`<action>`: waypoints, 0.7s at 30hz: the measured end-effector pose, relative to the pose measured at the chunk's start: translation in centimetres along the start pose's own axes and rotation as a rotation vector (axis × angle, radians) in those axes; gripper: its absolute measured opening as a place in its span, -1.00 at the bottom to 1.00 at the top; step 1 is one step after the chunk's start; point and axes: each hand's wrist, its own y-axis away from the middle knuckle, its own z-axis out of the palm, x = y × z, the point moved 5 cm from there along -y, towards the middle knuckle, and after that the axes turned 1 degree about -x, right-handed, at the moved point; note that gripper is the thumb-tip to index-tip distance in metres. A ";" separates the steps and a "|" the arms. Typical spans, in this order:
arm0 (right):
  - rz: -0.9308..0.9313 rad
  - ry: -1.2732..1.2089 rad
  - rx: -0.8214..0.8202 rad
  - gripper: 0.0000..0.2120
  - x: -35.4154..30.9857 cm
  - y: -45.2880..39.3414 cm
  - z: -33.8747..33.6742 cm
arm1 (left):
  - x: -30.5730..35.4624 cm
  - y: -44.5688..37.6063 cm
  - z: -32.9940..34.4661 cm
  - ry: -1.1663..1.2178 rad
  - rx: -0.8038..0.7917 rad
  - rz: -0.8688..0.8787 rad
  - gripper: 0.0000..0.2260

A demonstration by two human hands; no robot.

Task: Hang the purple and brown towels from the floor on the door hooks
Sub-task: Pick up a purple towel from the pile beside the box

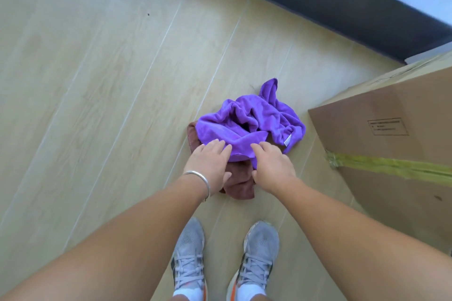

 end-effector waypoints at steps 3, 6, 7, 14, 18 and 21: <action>0.011 0.062 0.028 -0.41 1.1 -2.4 1.6 | 0.3 -2.8 1.5 -0.022 0.031 -0.034 -0.34; 0.010 0.077 0.040 -0.41 2.5 -3.9 3.3 | 0.9 -5.6 3.0 -0.029 0.037 -0.042 -0.51; 0.013 0.071 0.039 -0.40 2.9 -4.0 3.8 | 1.2 -6.1 3.2 -0.031 0.039 -0.044 -0.59; 0.056 -0.042 0.039 -0.32 3.4 1.2 1.3 | 3.4 -1.1 -2.5 0.008 0.100 0.166 -0.63; -0.014 -0.081 0.140 -0.33 -0.1 5.2 -4.0 | 3.5 6.1 -11.2 0.164 0.256 0.397 -0.65; -0.056 -0.064 0.190 -0.42 -3.0 7.6 -8.5 | 2.0 11.8 -17.1 0.260 0.354 0.422 -0.67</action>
